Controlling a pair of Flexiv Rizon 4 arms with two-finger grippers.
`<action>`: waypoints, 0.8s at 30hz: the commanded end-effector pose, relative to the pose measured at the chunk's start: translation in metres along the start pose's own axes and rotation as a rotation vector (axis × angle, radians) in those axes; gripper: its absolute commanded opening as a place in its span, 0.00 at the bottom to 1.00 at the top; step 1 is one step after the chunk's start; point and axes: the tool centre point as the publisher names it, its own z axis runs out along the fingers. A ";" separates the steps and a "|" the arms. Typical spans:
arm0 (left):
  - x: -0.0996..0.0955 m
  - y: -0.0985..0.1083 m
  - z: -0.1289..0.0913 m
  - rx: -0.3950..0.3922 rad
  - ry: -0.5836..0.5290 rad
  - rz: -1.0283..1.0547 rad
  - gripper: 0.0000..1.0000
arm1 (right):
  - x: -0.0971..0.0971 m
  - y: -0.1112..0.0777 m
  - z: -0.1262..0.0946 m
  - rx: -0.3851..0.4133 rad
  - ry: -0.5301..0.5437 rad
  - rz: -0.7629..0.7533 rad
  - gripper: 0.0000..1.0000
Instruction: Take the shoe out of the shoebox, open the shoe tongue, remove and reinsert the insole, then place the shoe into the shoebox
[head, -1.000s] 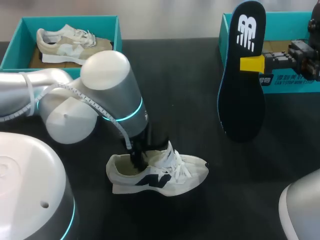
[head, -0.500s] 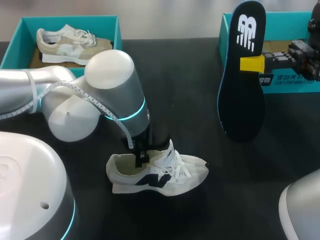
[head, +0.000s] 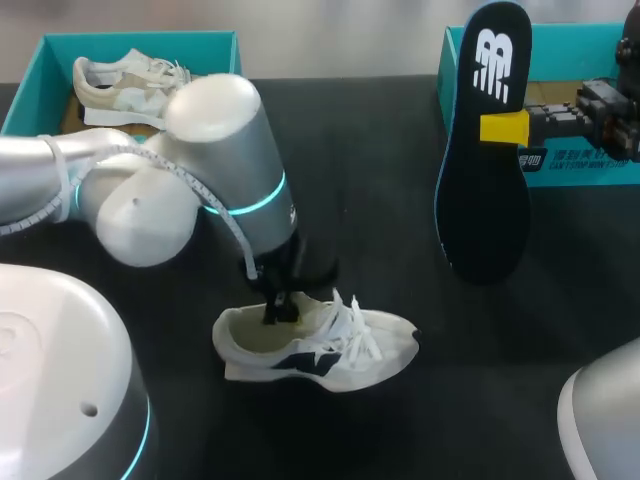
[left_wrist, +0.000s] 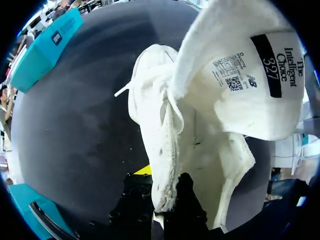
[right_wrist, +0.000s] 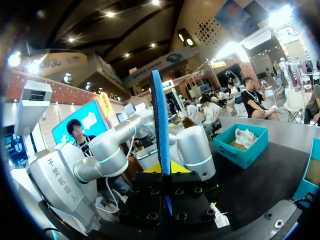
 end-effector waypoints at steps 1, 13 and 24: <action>0.007 0.000 -0.026 0.001 -0.012 0.094 0.00 | -0.003 0.003 0.003 0.004 0.003 0.000 0.00; 0.020 -0.002 -0.072 0.031 -0.096 0.612 0.00 | -0.003 0.003 0.003 0.004 0.003 0.000 0.00; 0.020 -0.002 -0.072 0.031 -0.096 0.612 0.00 | -0.003 0.003 0.003 0.004 0.003 0.000 0.00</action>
